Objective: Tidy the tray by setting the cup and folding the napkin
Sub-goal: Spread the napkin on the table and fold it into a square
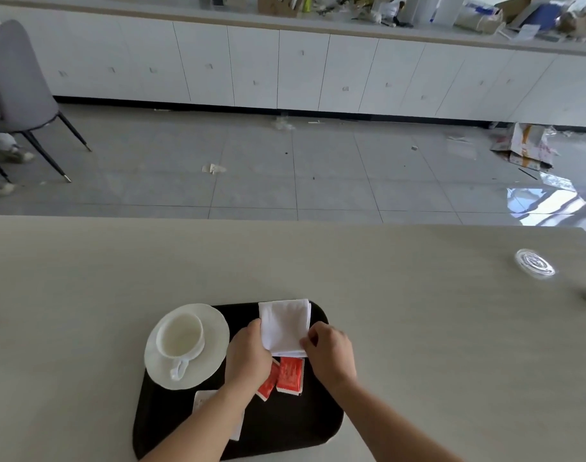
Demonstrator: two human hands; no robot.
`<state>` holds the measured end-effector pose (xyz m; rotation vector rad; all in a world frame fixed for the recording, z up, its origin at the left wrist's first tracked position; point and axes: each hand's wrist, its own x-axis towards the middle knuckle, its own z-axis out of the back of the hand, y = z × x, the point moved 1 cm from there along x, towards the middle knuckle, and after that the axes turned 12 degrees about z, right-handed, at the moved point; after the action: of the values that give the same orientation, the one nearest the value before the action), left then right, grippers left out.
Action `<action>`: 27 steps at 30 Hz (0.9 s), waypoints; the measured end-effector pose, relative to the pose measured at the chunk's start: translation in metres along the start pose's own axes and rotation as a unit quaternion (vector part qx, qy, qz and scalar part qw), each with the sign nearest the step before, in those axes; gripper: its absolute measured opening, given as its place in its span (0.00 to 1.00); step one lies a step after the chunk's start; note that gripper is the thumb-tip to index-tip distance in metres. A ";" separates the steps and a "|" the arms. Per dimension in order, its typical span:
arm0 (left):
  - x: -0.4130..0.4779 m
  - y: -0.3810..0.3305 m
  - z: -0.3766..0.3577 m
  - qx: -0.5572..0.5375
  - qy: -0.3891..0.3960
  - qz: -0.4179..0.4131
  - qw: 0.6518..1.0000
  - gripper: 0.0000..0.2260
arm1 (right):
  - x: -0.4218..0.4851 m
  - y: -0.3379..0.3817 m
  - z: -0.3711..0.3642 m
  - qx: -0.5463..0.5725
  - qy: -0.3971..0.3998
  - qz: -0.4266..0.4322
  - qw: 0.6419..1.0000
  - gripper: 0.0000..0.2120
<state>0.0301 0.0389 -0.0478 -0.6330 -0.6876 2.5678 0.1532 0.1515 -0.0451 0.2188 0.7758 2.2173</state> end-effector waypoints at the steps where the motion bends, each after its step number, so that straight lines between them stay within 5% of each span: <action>1: -0.003 0.002 -0.001 0.003 0.003 -0.002 1.000 0.11 | -0.002 -0.001 0.000 -0.001 0.003 0.000 1.000 0.06; 20: -0.002 -0.005 0.003 0.016 0.058 0.026 0.998 0.10 | 0.008 -0.004 0.015 0.022 0.054 -0.028 0.998 0.04; 27: -0.016 0.007 0.000 0.047 0.027 -0.060 0.997 0.25 | 0.002 -0.008 0.014 0.004 0.068 0.015 0.998 0.24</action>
<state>0.0414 0.0255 -0.0469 -0.6079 -0.5651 2.4470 0.1622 0.1631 -0.0388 0.0842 0.8593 2.2768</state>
